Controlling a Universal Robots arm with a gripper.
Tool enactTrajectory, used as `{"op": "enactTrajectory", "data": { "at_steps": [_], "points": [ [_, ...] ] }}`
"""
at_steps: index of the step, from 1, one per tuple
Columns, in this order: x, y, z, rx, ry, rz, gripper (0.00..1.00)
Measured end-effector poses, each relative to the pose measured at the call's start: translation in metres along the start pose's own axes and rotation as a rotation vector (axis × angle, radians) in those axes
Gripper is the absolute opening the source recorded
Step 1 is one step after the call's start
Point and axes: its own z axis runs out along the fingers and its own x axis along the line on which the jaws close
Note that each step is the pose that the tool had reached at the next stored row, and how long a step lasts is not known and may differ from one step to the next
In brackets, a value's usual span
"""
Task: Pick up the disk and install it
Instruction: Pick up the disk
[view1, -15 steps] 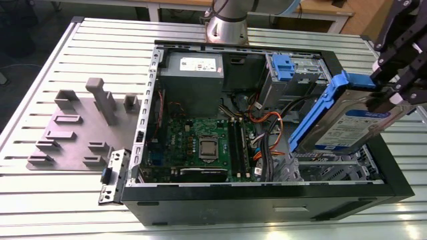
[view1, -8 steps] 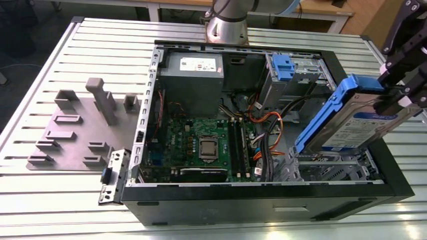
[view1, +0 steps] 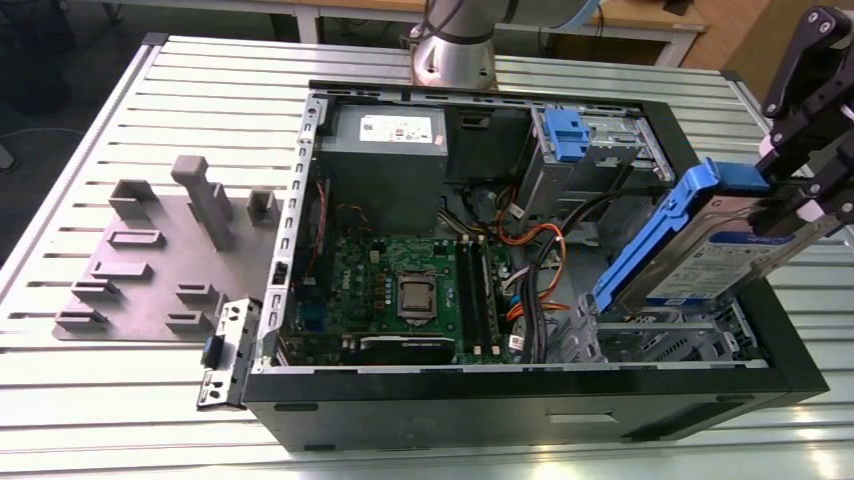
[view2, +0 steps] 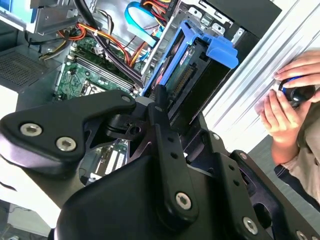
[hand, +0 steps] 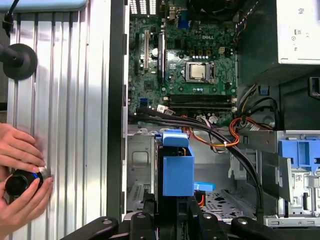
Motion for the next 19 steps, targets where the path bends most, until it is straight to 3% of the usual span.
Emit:
{"op": "enactTrajectory", "data": {
  "at_steps": [9,19],
  "points": [
    [0.0002,-0.0028,0.0073,-0.0007,0.0013,-0.021,0.35],
    [0.0002,-0.0035,0.0081,-0.0006,0.0012,-0.018,0.35]
  ]
}}
